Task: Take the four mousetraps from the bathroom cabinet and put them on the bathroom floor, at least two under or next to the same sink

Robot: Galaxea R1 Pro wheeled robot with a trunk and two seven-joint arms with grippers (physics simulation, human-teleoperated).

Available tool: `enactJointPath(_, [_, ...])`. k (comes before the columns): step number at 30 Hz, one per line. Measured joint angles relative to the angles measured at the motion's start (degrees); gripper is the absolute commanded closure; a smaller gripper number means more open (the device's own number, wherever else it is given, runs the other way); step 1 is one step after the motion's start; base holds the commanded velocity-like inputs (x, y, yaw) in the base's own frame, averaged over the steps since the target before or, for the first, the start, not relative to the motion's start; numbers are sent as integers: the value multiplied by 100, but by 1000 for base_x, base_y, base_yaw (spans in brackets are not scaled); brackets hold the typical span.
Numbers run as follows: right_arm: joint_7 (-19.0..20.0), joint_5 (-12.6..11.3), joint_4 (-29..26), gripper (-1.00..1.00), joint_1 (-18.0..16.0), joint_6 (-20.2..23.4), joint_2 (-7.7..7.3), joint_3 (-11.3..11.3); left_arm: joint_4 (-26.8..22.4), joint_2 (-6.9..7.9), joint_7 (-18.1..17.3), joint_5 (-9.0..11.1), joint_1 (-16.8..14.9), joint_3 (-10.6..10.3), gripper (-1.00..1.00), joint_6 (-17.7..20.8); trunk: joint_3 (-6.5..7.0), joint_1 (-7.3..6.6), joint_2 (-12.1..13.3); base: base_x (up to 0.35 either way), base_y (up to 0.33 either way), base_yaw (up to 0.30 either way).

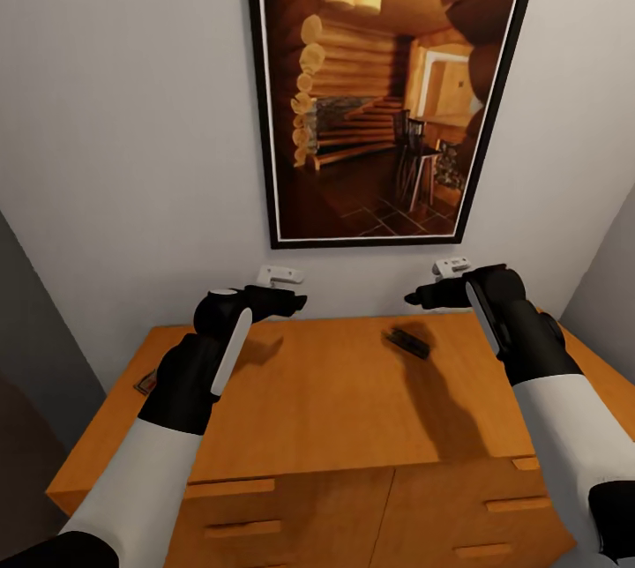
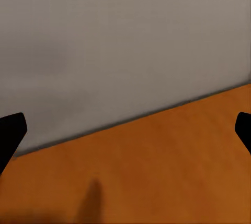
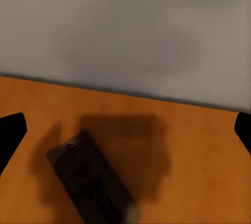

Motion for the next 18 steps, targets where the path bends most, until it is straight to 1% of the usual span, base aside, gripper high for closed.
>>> enactJointPath(8, [-2, -5, 19, -100, -2, 0, 30, 40, 20, 4, 3, -6, 0, 0, -100, -5, 0, 1, 0, 39, 0, 0])
enactJointPath(13, [-1, -4, 57, -100, -3, 0, 52, 128, 26, 4, 2, -3, 0, 0, -100, -6, 0, 1, 0, 10, 0, 0])
enactJointPath(18, [2, -6, 85, -100, -3, 0, 69, 262, 28, 5, 6, -2, 0, 0, -100, -6, 0, 1, 0, 4, 0, 0])
